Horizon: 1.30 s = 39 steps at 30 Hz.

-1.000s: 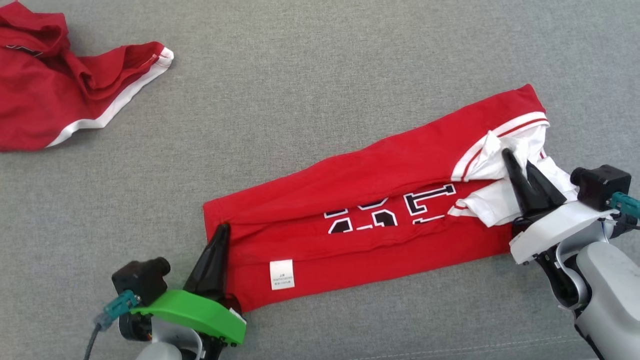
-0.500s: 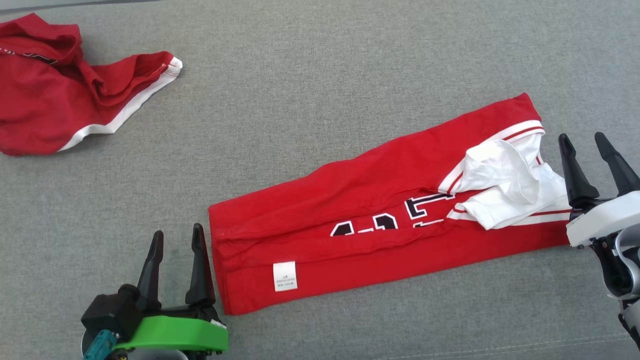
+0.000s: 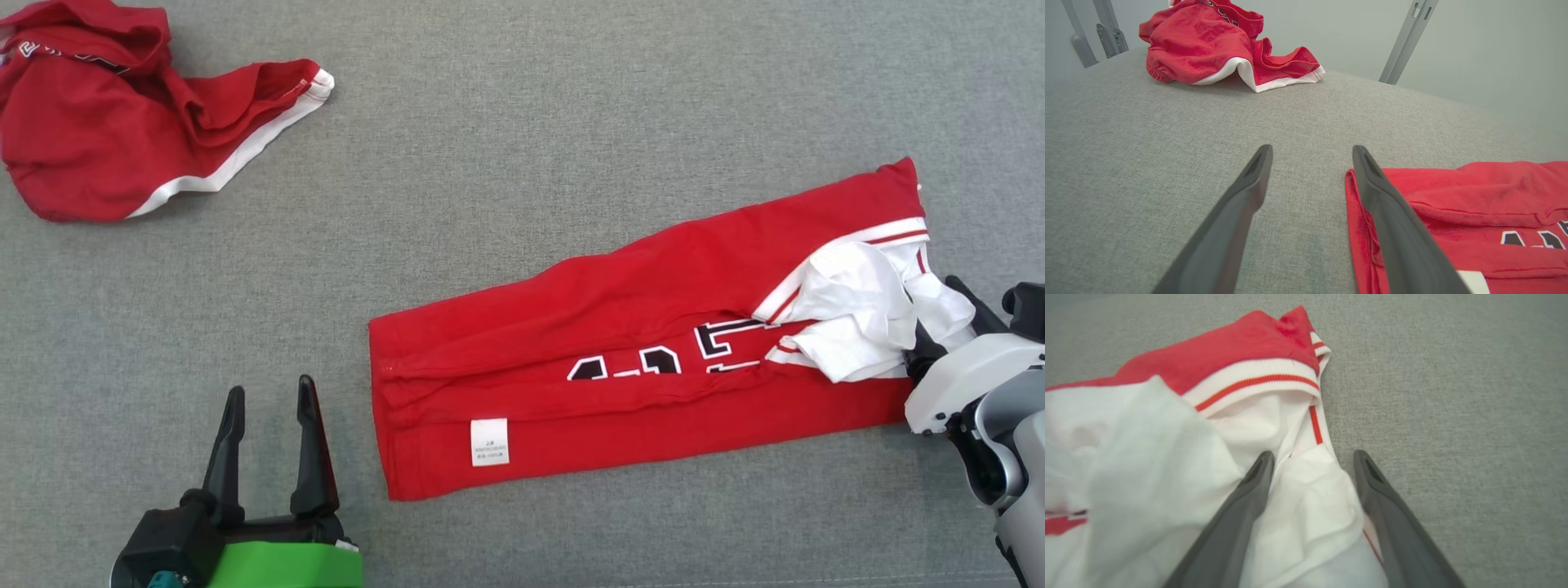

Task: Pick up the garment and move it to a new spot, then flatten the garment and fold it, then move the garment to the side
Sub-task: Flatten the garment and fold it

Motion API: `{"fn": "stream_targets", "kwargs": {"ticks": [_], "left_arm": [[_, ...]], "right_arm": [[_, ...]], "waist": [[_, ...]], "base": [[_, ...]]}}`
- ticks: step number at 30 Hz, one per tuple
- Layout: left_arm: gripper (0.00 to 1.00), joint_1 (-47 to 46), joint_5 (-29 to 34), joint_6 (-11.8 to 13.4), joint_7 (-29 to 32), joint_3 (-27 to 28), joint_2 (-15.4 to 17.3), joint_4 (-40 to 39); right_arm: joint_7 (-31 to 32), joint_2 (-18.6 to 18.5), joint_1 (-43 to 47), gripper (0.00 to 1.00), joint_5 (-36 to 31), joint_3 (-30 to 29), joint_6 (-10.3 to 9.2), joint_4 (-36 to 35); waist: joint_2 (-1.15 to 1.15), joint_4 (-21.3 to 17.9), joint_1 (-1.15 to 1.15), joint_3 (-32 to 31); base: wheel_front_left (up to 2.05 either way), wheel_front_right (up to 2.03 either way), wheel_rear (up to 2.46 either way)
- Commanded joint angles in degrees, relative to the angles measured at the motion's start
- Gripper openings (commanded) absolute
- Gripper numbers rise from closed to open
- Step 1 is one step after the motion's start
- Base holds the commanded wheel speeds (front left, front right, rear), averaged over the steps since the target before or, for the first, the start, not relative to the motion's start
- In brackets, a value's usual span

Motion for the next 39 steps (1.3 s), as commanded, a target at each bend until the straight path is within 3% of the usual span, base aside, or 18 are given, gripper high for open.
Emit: {"fn": "stream_targets", "kwargs": {"ticks": [1,7,8,9,12,17,25,30,36,39], "left_arm": [[1.0,0.62,0.35,-0.39,-0.15,0.7,-0.15,-0.08],[1.0,0.04,-2.15,0.6,-0.14,0.17,-0.21,-0.5],[1.0,-0.05,-2.21,0.67,-0.14,0.2,-0.2,-0.47],[1.0,-0.14,-2.26,0.78,-0.14,0.29,-0.21,-0.44],[1.0,0.18,-2.02,0.51,-0.14,0.77,-0.2,-0.1],[1.0,1.62,-2.02,0.32,-0.15,1.54,-0.2,0.62],[1.0,3.08,-1.39,-0.86,-0.16,2.06,-0.19,1.78],[1.0,4.56,-1.45,-1.41,-0.16,2.75,-0.18,2.42],[1.0,4.87,-1.43,-1.59,-0.15,2.55,-0.18,2.78],[1.0,4.59,-1.47,-1.66,-0.15,2.24,-0.18,2.83]], "right_arm": [[0.36,0.15,0.8,1.0,0.52,0.11,-0.06,0.66],[3.49,1.89,0.81,1.0,6.04,4.12,0.05,2.14],[3.8,1.81,0.75,0.44,7.39,4.89,0.1,1.88],[4.2,1.81,0.63,0.0,9.19,5.61,0.16,1.43],[4.38,0.42,0.46,0.0,13.38,7.16,0.11,0.21],[2.16,-4.81,-0.92,0.0,18.94,4.93,-0.1,1.57],[-2.9,-11.97,-2.86,0.0,16.9,-1.34,-0.08,8.88],[-2.56,-10.79,-0.89,0.0,15.12,3.32,-0.04,1.19],[0.44,-3.86,2.34,0.0,13.77,14.18,-0.04,-13.8],[1.65,-0.74,3.03,0.0,12.91,17.91,-0.04,-16.3]], "waist": [[0.03,0.3,0.0,0.31],[0.03,0.46,0.0,0.56],[0.03,0.41,0.0,0.54],[0.03,0.37,0.0,0.47],[0.03,0.22,0.0,-0.13],[0.03,-0.41,0.0,-2.3],[0.03,-1.02,0.0,-6.19],[0.03,-1.61,0.0,-8.73],[0.03,-1.94,0.0,-9.62],[0.03,-1.76,0.0,-9.34]], "base": [[0.0,0.0,0.0],[0.0,0.0,0.0],[0.0,0.0,0.0],[0.0,0.0,0.0],[0.0,0.0,0.0],[0.0,0.0,0.0],[0.0,0.0,0.0],[0.0,0.0,0.0],[0.0,0.0,0.0],[0.0,0.0,0.0]]}}
